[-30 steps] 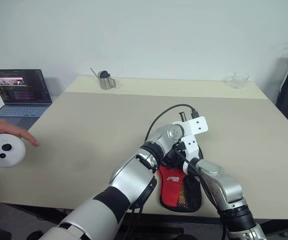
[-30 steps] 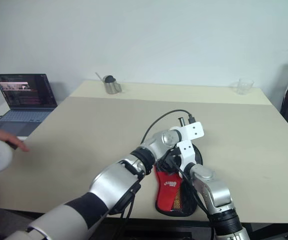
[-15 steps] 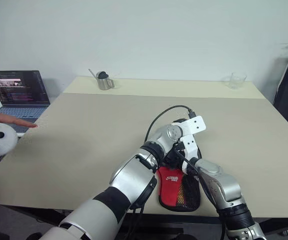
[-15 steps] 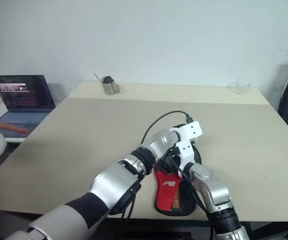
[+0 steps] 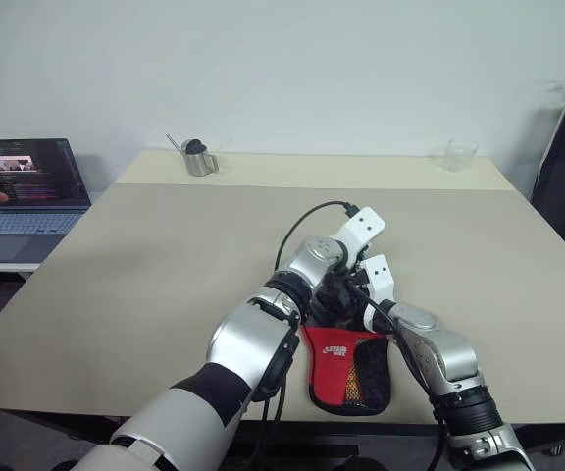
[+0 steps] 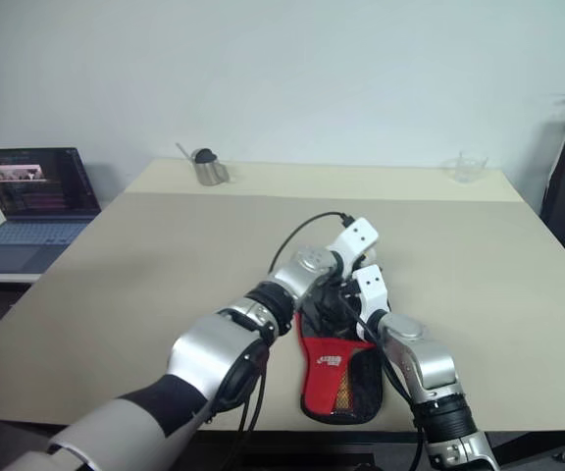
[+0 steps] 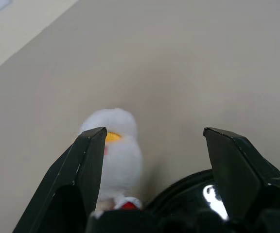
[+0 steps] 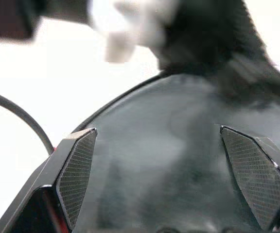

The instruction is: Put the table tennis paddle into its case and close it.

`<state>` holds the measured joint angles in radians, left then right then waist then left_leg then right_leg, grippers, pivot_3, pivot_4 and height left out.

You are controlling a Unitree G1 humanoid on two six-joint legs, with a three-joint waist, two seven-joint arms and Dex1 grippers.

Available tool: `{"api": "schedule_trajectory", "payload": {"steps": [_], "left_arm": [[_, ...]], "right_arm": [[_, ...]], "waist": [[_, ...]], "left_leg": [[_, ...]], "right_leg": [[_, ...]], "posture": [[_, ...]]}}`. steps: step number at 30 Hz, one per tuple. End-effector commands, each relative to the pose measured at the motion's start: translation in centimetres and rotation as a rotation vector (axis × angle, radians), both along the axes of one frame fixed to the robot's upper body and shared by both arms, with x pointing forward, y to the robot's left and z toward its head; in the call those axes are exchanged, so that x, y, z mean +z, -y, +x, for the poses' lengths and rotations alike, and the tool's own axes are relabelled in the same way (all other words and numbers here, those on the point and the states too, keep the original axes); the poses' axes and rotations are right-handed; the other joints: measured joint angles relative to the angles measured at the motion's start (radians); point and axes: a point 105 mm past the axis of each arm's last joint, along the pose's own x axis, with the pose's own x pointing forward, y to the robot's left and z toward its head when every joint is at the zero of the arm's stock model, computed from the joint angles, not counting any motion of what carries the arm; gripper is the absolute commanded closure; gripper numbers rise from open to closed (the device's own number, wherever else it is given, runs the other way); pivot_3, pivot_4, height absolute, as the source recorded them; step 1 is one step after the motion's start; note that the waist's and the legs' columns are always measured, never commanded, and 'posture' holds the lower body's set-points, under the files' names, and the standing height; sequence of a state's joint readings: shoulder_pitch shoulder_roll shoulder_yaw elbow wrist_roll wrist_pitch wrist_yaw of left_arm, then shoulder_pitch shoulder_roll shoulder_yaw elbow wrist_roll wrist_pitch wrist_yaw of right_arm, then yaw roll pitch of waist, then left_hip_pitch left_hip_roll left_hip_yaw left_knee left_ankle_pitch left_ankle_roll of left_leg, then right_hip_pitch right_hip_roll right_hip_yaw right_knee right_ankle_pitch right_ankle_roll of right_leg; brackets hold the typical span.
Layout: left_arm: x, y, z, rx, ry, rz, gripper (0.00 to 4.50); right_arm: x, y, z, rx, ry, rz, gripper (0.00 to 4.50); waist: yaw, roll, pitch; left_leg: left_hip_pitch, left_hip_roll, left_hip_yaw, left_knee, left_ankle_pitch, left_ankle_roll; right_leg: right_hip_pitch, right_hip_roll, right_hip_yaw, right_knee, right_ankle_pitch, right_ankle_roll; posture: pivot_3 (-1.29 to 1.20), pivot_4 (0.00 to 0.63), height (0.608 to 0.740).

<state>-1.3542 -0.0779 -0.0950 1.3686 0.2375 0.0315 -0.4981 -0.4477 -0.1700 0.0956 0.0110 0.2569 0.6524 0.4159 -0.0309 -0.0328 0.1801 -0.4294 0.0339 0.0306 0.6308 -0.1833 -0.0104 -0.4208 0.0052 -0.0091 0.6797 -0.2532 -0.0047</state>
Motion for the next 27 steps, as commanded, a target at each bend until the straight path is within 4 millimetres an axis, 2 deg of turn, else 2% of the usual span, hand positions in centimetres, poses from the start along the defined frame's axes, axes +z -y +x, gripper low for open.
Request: {"api": "schedule_trajectory", "payload": {"steps": [1, 7, 10, 13, 16, 19, 22, 24, 27], "left_arm": [[2.8, 0.4, 0.1, -0.061, 0.055, -0.044, 1.04], [4.2, -1.5, 0.5, -0.080, 0.009, -0.111, 1.04], [4.1, -2.2, 0.7, -0.072, -0.004, -0.116, 1.04], [4.4, -4.0, 1.1, -0.057, -0.040, -0.176, 1.04], [5.7, -5.5, 1.2, -0.077, -0.044, -0.224, 1.04], [7.0, -7.7, 1.3, -0.091, -0.060, -0.282, 1.04], [7.9, -9.9, 0.7, -0.162, -0.081, -0.315, 1.04], [7.8, -11.0, 0.0, -0.222, -0.103, -0.296, 1.04], [6.5, -11.0, -1.8, -0.359, -0.131, -0.234, 1.04]], "right_arm": [[0.7, 0.4, 0.5, -0.008, 0.025, 0.008, 0.00], [1.4, 1.0, 1.0, -0.011, 0.060, -0.004, 0.00], [1.6, 1.4, 1.0, 0.003, 0.075, -0.014, 0.00], [2.6, 2.5, 0.7, 0.037, 0.112, -0.036, 0.00], [3.7, 3.5, -0.1, 0.097, 0.148, -0.072, 0.00], [4.6, 4.1, -1.9, 0.224, 0.192, -0.186, 0.00], [6.1, 5.8, -3.5, 0.297, 0.223, -0.262, 0.00], [7.1, 7.6, -3.6, 0.277, 0.239, -0.302, 0.00], [8.2, 10.4, -3.0, 0.193, 0.251, -0.354, 0.00]], "waist": [[0.000, 0.000, 0.000], [0.000, 0.000, 0.000], [0.000, 0.000, 0.000], [0.000, 0.000, 0.000], [-0.001, 0.000, 0.000], [-0.001, 0.000, 0.001], [-0.001, 0.000, 0.001], [-0.001, 0.000, 0.001], [0.001, 0.000, 0.001]], "left_leg": [[0.000, 0.000, 0.000, 0.000, 0.000, 0.000], [0.000, 0.000, 0.000, 0.000, 0.000, 0.000], [0.000, 0.000, 0.000, 0.000, 0.000, 0.000], [0.000, 0.000, 0.000, 0.000, 0.000, 0.000], [-0.001, -0.001, 0.001, 0.000, 0.000, 0.000], [-0.001, -0.001, 0.000, -0.001, 0.000, 0.000], [-0.001, 0.000, 0.000, -0.001, 0.000, 0.000], [-0.001, 0.000, 0.000, -0.001, 0.000, 0.000], [-0.001, -0.001, 0.001, -0.001, 0.000, 0.000]], "right_leg": [[0.000, 0.000, 0.000, 0.000, 0.000, 0.000], [0.000, 0.000, 0.000, 0.000, 0.000, 0.000], [0.000, 0.000, 0.000, 0.000, 0.000, 0.000], [0.000, 0.000, 0.000, 0.000, 0.000, 0.000], [-0.001, 0.000, 0.000, 0.000, 0.000, 0.000], [-0.001, 0.000, 0.000, 0.000, 0.000, 0.000], [-0.002, 0.000, -0.001, -0.001, 0.000, 0.000], [-0.001, 0.000, -0.001, -0.001, 0.000, 0.000], [-0.001, -0.001, -0.001, -0.001, 0.000, 0.000]], "posture": [[0.00, 0.150, 0.740], [0.00, 0.150, 0.740], [0.00, 0.150, 0.740], [0.00, 0.150, 0.740], [0.00, 0.150, 0.740], [0.00, 0.150, 0.740], [0.00, 0.150, 0.740], [0.00, 0.150, 0.740], [0.00, 0.150, 0.740]]}}
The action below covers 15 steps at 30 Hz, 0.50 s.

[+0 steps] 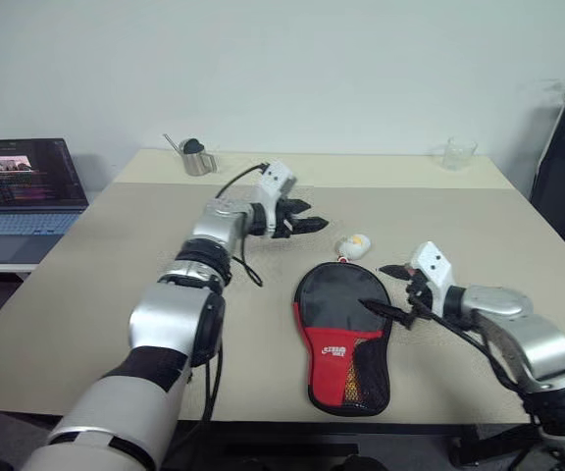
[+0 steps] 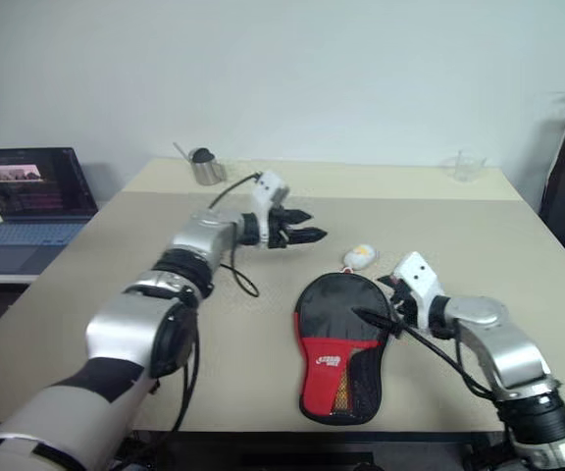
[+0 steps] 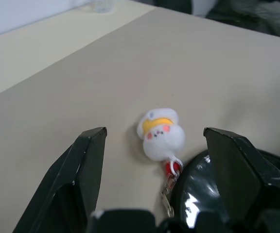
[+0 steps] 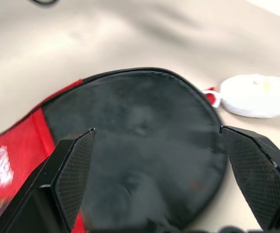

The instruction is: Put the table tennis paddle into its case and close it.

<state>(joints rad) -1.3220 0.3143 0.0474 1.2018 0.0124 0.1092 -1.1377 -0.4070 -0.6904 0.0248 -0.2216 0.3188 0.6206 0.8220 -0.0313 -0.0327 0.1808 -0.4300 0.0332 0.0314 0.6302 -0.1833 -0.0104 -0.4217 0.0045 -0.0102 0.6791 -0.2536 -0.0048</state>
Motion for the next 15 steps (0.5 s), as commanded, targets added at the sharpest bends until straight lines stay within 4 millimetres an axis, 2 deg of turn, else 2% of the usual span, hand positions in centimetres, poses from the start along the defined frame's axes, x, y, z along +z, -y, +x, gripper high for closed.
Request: {"api": "schedule_trajectory", "payload": {"steps": [1, 4, 7, 10, 12, 15], "left_arm": [[-0.6, 1.3, -2.5, -0.199, 0.018, 0.023, 1.04], [-3.4, 2.2, -4.2, -0.232, 0.018, 0.054, 1.04], [-5.5, 4.2, -5.3, -0.177, 0.041, -0.002, 1.04], [-7.0, 6.0, -6.1, -0.141, 0.071, -0.012, 1.04], [-7.6, 7.5, -6.4, -0.118, 0.063, -0.039, 1.04], [-8.8, 8.4, -6.3, -0.080, 0.070, -0.004, 1.04]], "right_arm": [[2.5, 2.9, 0.6, -0.083, 0.084, -0.015, 0.00], [3.1, 5.0, 1.5, -0.180, 0.116, -0.039, 0.00], [3.3, 6.1, 2.7, -0.281, 0.124, -0.023, 0.00], [3.0, 5.7, 3.2, -0.298, 0.117, -0.014, 0.00], [2.7, 4.6, 3.1, -0.266, 0.104, -0.011, 0.00], [2.8, 3.8, 3.3, -0.252, 0.103, -0.007, 0.00]], "waist": [[0.002, 0.000, 0.000], [0.002, 0.000, 0.000], [0.004, 0.000, 0.000], [0.005, 0.000, 0.000], [0.005, 0.000, 0.000], [0.004, 0.000, 0.000]], "left_leg": [[0.000, 0.000, 0.000, 0.000, 0.000, 0.000], [0.001, 0.000, 0.000, 0.000, 0.000, 0.000], [0.000, 0.001, -0.001, 0.001, 0.000, 0.000], [0.000, 0.000, -0.001, 0.002, 0.000, 0.000], [0.000, -0.001, -0.001, 0.003, 0.000, 0.000], [0.001, -0.002, -0.001, 0.003, 0.000, 0.000]], "right_leg": [[0.000, -0.001, 0.000, 0.000, 0.000, 0.000], [0.001, -0.003, 0.001, 0.001, 0.000, 0.000], [0.001, -0.006, 0.002, 0.001, 0.000, 0.000], [0.001, -0.007, 0.002, 0.002, 0.000, 0.001], [0.001, -0.007, 0.002, 0.002, 0.000, 0.001], [0.002, -0.006, 0.002, 0.002, 0.000, 0.001]], "posture": [[0.00, 0.150, 0.740], [0.00, 0.150, 0.740], [0.00, 0.150, 0.740], [0.00, 0.150, 0.740], [0.00, 0.150, 0.740], [0.00, 0.150, 0.740]]}}
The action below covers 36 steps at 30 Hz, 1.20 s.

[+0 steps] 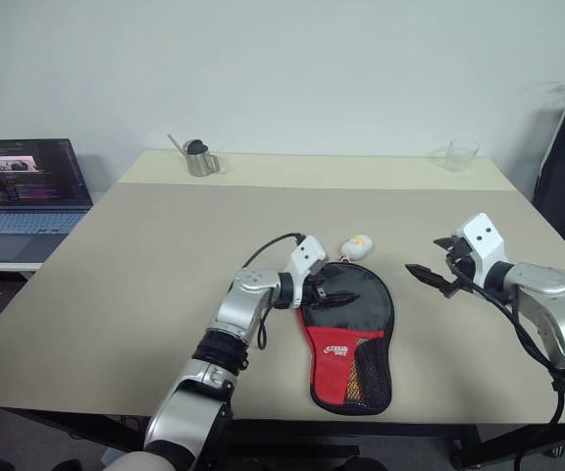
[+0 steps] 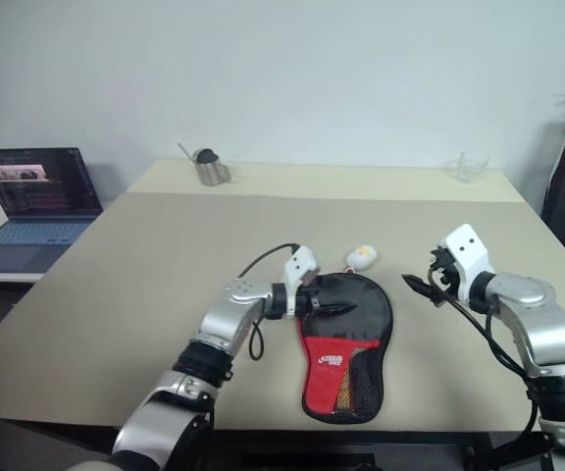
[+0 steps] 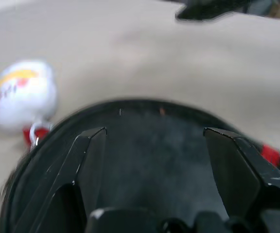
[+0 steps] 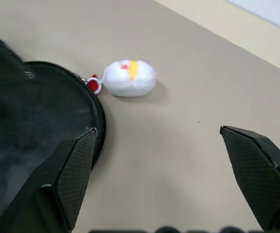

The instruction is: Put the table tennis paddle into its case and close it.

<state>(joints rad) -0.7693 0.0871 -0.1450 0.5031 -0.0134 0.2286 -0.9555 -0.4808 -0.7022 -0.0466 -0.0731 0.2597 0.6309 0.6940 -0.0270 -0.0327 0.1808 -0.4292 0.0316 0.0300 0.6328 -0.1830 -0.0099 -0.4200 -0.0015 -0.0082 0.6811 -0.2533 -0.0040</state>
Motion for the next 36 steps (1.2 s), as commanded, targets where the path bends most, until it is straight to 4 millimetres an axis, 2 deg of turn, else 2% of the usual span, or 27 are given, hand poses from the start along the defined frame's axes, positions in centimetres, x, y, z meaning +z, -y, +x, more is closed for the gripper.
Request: {"api": "schedule_trajectory", "payload": {"steps": [1, 3, 6, 10, 12, 18, 24, 36], "left_arm": [[-0.2, 0.5, 0.6, 0.064, 0.067, 0.054, 1.04], [-1.2, 0.0, 1.3, 0.120, 0.053, 0.087, 1.04], [-2.2, -0.1, 1.0, 0.135, 0.029, 0.088, 1.04], [-3.6, -0.4, 1.3, 0.202, -0.016, 0.090, 1.04], [-4.2, -0.2, 1.1, 0.215, -0.042, 0.086, 1.04], [-4.3, -0.2, 1.0, 0.231, -0.054, 0.077, 1.04], [-3.9, -1.2, 1.0, 0.256, -0.044, 0.082, 1.04], [-3.7, -3.5, 1.1, 0.349, -0.029, 0.096, 1.04]], "right_arm": [[1.7, -1.1, 0.3, 0.020, 0.057, -0.003, 0.00], [2.2, -1.2, 0.8, 0.011, 0.076, 0.004, 0.00], [3.5, -1.2, 2.4, -0.059, 0.106, 0.059, 0.00], [4.6, -0.3, 5.8, -0.270, 0.093, 0.208, 0.00], [4.1, -0.2, 7.6, -0.380, 0.036, 0.274, 0.00], [1.0, -3.4, 11.1, -0.475, -0.089, 0.365, 0.00], [-1.9, -7.0, 11.9, -0.456, -0.159, 0.348, 0.00], [-3.4, -10.8, 11.7, -0.397, -0.190, 0.329, 0.00]], "waist": [[-0.002, 0.000, 0.000], [-0.004, 0.000, 0.000], [-0.006, 0.000, 0.000], [-0.003, 0.000, 0.000], [-0.001, 0.001, -0.001], [-0.001, 0.001, -0.001], [-0.003, 0.002, -0.001], [-0.011, 0.002, -0.001]], "left_leg": [[0.000, 0.000, 0.000, 0.000, 0.000, 0.000], [0.001, 0.000, 0.000, 0.000, 0.000, 0.000], [0.001, 0.000, 0.000, 0.000, 0.000, 0.000], [0.001, 0.000, 0.000, 0.000, 0.000, 0.000], [0.001, 0.000, 0.000, 0.000, 0.000, 0.000], [0.002, 0.000, 0.002, -0.001, 0.000, 0.001], [0.002, 0.000, 0.002, -0.002, 0.001, 0.001], [0.005, 0.002, 0.001, -0.003, 0.001, 0.001]], "right_leg": [[0.000, 0.001, 0.000, 0.000, 0.000, 0.000], [0.000, 0.002, 0.001, 0.000, 0.000, 0.000], [0.000, 0.002, 0.001, 0.000, 0.001, 0.001], [0.000, 0.002, 0.001, 0.000, 0.001, 0.001], [0.001, 0.001, 0.001, 0.000, 0.001, 0.001], [0.002, 0.000, 0.001, -0.001, 0.001, 0.001], [0.002, 0.000, 0.002, -0.001, 0.001, 0.001], [0.002, 0.000, 0.004, 0.000, 0.001, 0.001]], "posture": [[0.00, 0.150, 0.740], [0.00, 0.150, 0.740], [0.00, 0.150, 0.740], [0.00, 0.150, 0.740], [0.00, 0.150, 0.740], [0.00, 0.150, 0.740], [0.00, 0.150, 0.740], [0.00, 0.150, 0.740]]}}
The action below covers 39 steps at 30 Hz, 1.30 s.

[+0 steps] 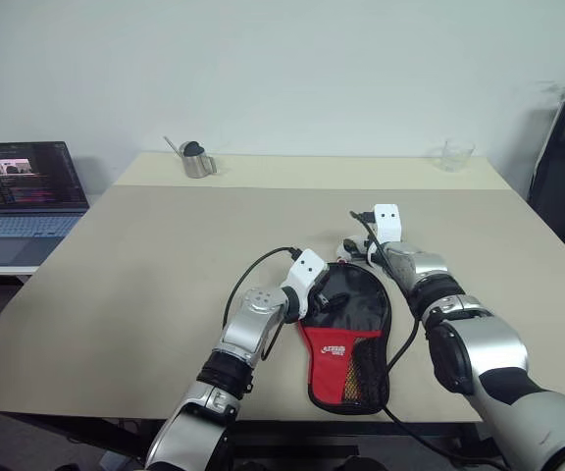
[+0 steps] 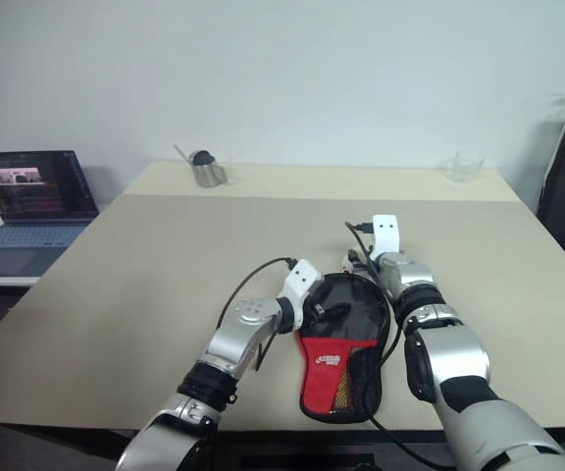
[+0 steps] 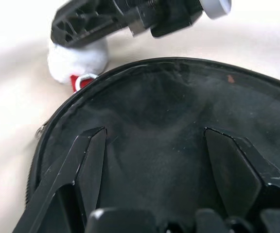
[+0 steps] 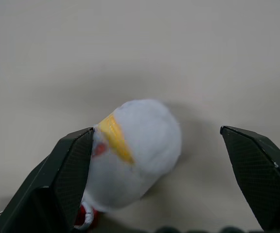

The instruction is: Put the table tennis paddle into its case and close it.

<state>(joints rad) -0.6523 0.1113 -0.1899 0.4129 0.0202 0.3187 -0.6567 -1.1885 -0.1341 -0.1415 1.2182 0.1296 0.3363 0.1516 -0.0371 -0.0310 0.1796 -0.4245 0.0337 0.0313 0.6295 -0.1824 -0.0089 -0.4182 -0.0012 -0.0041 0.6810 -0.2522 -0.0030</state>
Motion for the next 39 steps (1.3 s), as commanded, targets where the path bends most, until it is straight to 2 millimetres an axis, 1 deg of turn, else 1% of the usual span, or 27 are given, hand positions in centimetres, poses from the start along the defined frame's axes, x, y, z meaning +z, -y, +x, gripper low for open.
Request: {"api": "schedule_trajectory", "payload": {"steps": [1, 3, 6, 7, 9, 11, 12, 13, 16, 19, 21, 22, 24, 30, 39], "left_arm": [[-0.4, -1.1, 0.0, 0.048, -0.007, 0.017, 1.04], [-0.3, -1.2, 0.0, 0.056, -0.003, 0.021, 1.04], [-0.1, -1.2, -0.1, 0.061, 0.000, 0.013, 1.04], [-0.1, -1.3, -0.1, 0.063, 0.000, 0.012, 1.00], [-0.1, -1.3, -0.2, 0.064, 0.000, 0.011, 1.00], [-0.1, -1.2, -0.2, 0.064, -0.001, 0.012, 1.00], [-0.1, -1.2, -0.2, 0.064, -0.001, 0.012, 1.00], [-0.1, -1.2, -0.2, 0.063, -0.001, 0.012, 1.00], [-0.1, -1.1, -0.3, 0.060, 0.000, 0.012, 1.00], [-0.1, -1.0, -0.3, 0.056, -0.002, 0.013, 1.00], [-0.2, -0.9, -0.3, 0.054, -0.004, 0.015, 1.00], [-0.2, -0.9, -0.3, 0.055, -0.005, 0.016, 1.00], [-0.3, -1.0, -0.1, 0.066, -0.008, 0.018, 1.00], [-0.5, -0.9, 0.2, 0.077, -0.017, 0.022, 1.00], [-0.7, -0.5, 0.1, 0.064, -0.030, 0.021, 1.00]], "right_arm": [[1.6, -0.9, 0.5, -0.005, 0.060, -0.001, 0.00], [1.5, -1.0, 0.5, -0.016, 0.058, 0.005, 0.00], [1.5, -1.1, 0.5, -0.018, 0.065, 0.008, 0.00], [1.5, -1.2, 0.5, -0.019, 0.067, 0.010, 0.19], [1.6, -1.2, 0.5, -0.015, 0.071, 0.009, 0.66], [1.7, -1.2, 0.5, -0.015, 0.074, 0.007, 1.36], [1.7, -1.1, 0.5, -0.016, 0.076, 0.006, 1.78], [1.8, -1.0, 0.6, -0.018, 0.081, 0.003, 2.04], [1.9, -0.6, 0.6, -0.024, 0.090, 0.001, 3.07], [2.2, -0.2, 0.7, -0.025, 0.099, -0.004, 3.85], [2.5, 0.4, 0.8, -0.027, 0.113, -0.012, 4.18], [2.7, 1.0, 0.9, -0.033, 0.122, -0.025, 4.28], [2.8, 2.2, 1.0, -0.043, 0.139, -0.065, 4.31], [1.8, 6.5, 0.6, -0.107, 0.114, -0.121, 4.31], [1.7, 11.4, 0.0, -0.194, 0.111, -0.164, 4.31]], "waist": [[-0.001, 0.000, 0.000], [0.000, 0.000, 0.000], [-0.001, 0.000, 0.000], [-0.001, 0.000, 0.000], [0.000, 0.000, 0.000], [0.000, 0.000, 0.000], [0.000, 0.000, 0.000], [0.000, 0.000, 0.000], [0.000, 0.000, 0.000], [0.000, 0.000, 0.000], [0.001, 0.000, 0.000], [0.001, 0.000, 0.000], [0.004, 0.000, 0.000], [0.010, 0.000, 0.000], [0.015, 0.000, 0.000]], "left_leg": [[0.000, 0.001, 0.000, 0.000, 0.000, 0.000], [0.000, 0.007, 0.001, 0.000, 0.000, 0.000], [0.000, 0.007, 0.001, 0.000, 0.000, 0.000], [0.000, 0.007, 0.001, 0.000, 0.000, 0.000], [0.000, 0.007, 0.001, 0.000, 0.000, 0.000], [0.000, 0.007, 0.001, 0.000, 0.000, 0.000], [0.000, 0.007, 0.001, 0.000, 0.000, 0.000], [0.000, 0.007, 0.001, 0.000, 0.000, 0.000], [0.000, 0.007, 0.001, 0.000, 0.000, 0.000], [0.000, 0.007, 0.002, 0.000, 0.000, 0.000], [0.000, 0.007, 0.002, 0.000, 0.000, 0.000], [0.000, 0.007, 0.002, 0.000, 0.000, 0.000], [0.000, 0.007, 0.002, -0.001, 0.000, 0.000], [0.000, 0.006, 0.002, 0.000, 0.000, 0.000], [-0.001, 0.004, 0.002, 0.000, 0.000, 0.000]], "right_leg": [[0.000, 0.000, 0.000, 0.000, 0.000, 0.000], [0.000, 0.000, 0.000, 0.000, 0.000, 0.000], [0.000, 0.000, 0.001, 0.000, 0.000, 0.000], [0.000, 0.001, 0.001, 0.000, 0.000, 0.000], [0.000, 0.001, 0.001, 0.000, 0.000, 0.000], [0.000, 0.001, 0.001, 0.000, 0.000, 0.000], [0.000, 0.001, 0.001, 0.000, 0.000, 0.000], [0.000, 0.001, 0.001, 0.000, 0.000, 0.000], [-0.001, 0.001, 0.001, 0.000, 0.000, 0.000], [-0.001, 0.001, 0.001, -0.001, 0.000, 0.000], [-0.001, 0.001, 0.001, -0.001, 0.000, 0.000], [-0.001, 0.001, 0.001, -0.001, 0.000, 0.000], [-0.001, 0.001, 0.001, -0.001, 0.000, 0.000], [0.000, 0.001, 0.001, -0.001, 0.000, 0.000], [0.000, 0.001, 0.000, -0.002, 0.000, 0.001]], "posture": [[0.00, 0.150, 0.740], [0.00, 0.150, 0.740], [0.00, 0.150, 0.740], [0.00, 0.150, 0.740], [0.00, 0.150, 0.740], [0.00, 0.150, 0.740], [0.00, 0.150, 0.740], [0.00, 0.150, 0.740], [0.00, 0.150, 0.740], [0.00, 0.150, 0.740], [0.00, 0.150, 0.740], [0.00, 0.150, 0.740], [0.00, 0.150, 0.740], [0.00, 0.150, 0.740], [0.00, 0.150, 0.740]]}}
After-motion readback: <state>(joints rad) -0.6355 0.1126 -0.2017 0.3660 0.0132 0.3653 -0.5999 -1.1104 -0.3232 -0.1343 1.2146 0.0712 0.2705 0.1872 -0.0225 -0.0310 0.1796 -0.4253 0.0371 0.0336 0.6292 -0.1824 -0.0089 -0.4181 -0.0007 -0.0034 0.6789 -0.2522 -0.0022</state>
